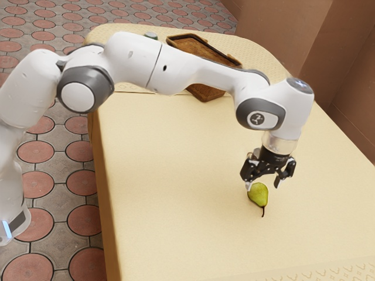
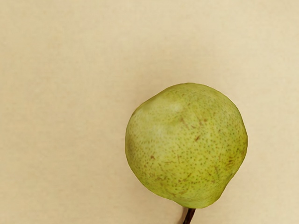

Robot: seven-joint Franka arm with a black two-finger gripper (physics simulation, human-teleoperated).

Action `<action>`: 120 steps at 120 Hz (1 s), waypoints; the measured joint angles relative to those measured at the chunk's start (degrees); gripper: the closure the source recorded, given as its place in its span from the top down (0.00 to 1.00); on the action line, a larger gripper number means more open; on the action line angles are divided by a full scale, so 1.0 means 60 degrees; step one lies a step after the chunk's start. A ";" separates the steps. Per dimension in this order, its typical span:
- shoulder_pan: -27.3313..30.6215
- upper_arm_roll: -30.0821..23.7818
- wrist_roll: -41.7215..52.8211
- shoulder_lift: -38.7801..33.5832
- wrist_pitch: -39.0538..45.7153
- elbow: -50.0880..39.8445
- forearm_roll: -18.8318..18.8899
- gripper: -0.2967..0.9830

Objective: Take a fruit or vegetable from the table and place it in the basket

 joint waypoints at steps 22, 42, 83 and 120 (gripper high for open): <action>0.0274 0.0056 -0.0161 0.0098 -0.0085 0.0128 0.0164 0.76; 0.0446 0.0043 -0.0257 0.0543 -0.0229 0.0583 0.0235 0.76; 0.0463 -0.0033 -0.0382 0.1059 -0.0305 0.0762 0.0258 0.76; 0.0346 -0.0036 -0.0447 0.1260 -0.0267 0.0835 0.0248 0.76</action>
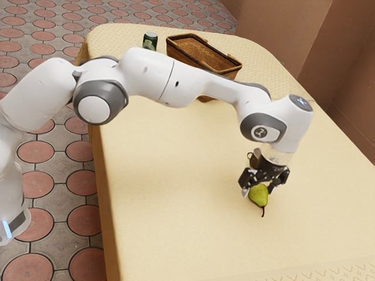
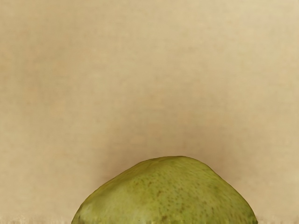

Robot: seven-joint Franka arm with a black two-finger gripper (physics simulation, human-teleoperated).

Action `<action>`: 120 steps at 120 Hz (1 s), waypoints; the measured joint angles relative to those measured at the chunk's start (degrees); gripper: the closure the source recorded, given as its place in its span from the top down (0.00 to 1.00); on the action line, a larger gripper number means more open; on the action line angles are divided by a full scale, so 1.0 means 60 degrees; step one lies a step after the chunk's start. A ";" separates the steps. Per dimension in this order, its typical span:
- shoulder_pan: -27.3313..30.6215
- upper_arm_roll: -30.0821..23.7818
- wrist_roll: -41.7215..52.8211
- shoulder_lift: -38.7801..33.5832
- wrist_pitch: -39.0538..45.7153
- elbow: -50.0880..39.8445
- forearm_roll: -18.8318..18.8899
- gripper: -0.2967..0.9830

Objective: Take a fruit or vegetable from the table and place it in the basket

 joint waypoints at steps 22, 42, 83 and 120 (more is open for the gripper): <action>-0.0060 -0.0010 -0.0026 0.0129 -0.0021 0.0141 -0.0007 0.76; 0.0011 -0.0001 -0.0042 0.0165 -0.0036 0.0144 -0.0005 0.76; -0.0023 -0.0073 -0.0005 0.0206 -0.0066 0.0134 -0.0032 0.54; 0.0040 -0.0347 0.0219 -0.1173 -0.0625 0.0073 -0.0081 0.52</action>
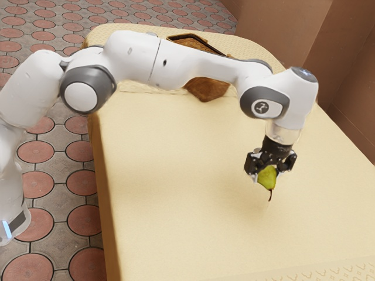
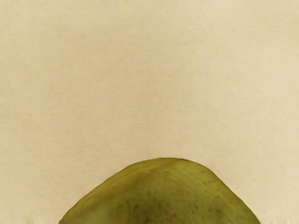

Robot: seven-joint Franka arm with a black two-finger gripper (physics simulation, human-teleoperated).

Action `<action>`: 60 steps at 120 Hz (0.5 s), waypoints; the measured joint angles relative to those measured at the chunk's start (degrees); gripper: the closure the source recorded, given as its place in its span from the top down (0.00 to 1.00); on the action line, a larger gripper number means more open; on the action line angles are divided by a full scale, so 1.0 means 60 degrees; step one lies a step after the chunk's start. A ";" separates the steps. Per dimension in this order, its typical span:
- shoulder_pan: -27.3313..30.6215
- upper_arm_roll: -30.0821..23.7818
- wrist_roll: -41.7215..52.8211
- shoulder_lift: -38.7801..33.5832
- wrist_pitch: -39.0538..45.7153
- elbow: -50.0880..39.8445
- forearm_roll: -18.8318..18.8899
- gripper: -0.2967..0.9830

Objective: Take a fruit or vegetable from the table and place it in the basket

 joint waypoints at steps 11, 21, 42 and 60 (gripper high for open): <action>0.0283 0.0076 0.0164 -0.0896 -0.0350 0.0049 -0.0009 0.52; 0.1217 0.0102 0.0363 -0.1584 -0.0584 0.0094 0.0001 0.51; 0.3748 0.0306 0.0942 -0.1959 -0.0773 0.0774 0.0050 0.49; 0.4725 0.0856 0.1568 -0.1463 -0.0246 0.1054 0.0035 0.47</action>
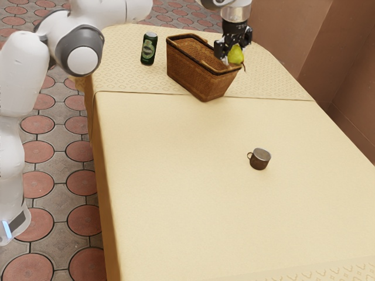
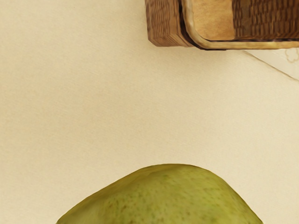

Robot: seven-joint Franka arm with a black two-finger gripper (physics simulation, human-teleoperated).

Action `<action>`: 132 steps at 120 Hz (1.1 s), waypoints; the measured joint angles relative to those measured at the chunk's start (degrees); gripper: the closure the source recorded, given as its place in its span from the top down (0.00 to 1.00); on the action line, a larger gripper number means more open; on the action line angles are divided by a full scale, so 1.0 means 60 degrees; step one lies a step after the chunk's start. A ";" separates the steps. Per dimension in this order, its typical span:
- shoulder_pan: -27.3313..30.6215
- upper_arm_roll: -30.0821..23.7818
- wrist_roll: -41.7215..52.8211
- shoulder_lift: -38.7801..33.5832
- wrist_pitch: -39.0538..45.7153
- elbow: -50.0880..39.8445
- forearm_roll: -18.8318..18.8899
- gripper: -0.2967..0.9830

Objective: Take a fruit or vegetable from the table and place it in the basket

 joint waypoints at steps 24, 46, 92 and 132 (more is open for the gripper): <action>0.1821 0.0046 0.0768 0.0952 0.0499 0.0727 0.0025 0.47; 0.2358 0.0038 0.1488 0.2269 0.0784 0.1941 0.0104 0.46; 0.2892 -0.0243 0.2943 0.3170 0.1216 0.2853 0.0654 0.47; 0.3570 -0.1053 0.4437 0.3288 0.1840 0.2769 0.1238 0.72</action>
